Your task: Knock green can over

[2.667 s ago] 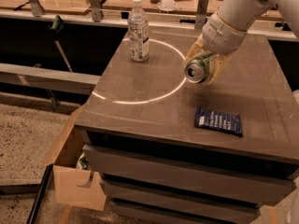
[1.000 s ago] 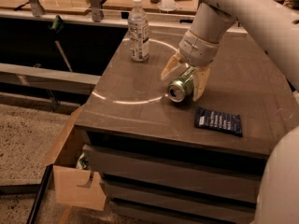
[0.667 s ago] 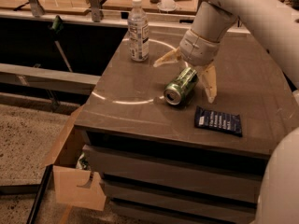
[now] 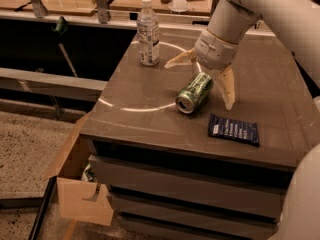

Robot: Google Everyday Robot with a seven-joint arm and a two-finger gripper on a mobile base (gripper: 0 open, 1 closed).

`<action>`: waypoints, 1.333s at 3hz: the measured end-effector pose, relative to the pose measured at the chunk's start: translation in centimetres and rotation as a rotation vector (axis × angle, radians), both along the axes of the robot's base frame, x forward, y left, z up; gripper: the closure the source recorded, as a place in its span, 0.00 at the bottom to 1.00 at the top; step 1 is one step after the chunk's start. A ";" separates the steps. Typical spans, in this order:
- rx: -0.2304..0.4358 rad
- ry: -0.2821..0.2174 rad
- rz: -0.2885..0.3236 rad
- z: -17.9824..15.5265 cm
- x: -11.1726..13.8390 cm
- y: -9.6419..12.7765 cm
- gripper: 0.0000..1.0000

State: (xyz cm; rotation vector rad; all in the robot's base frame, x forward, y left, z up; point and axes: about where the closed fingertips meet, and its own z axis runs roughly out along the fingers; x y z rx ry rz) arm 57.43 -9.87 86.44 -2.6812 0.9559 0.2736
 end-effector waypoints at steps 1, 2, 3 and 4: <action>0.012 0.003 -0.010 0.1 -0.3 -0.3 0.00; 0.032 -0.001 -0.021 0.3 -0.3 -0.4 0.00; 0.038 -0.006 -0.036 0.6 -0.3 -0.9 0.00; 0.038 -0.133 -0.155 4.4 1.0 -4.6 0.00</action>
Offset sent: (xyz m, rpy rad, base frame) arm -0.0245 -0.0144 0.0068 0.0147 0.0657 0.0037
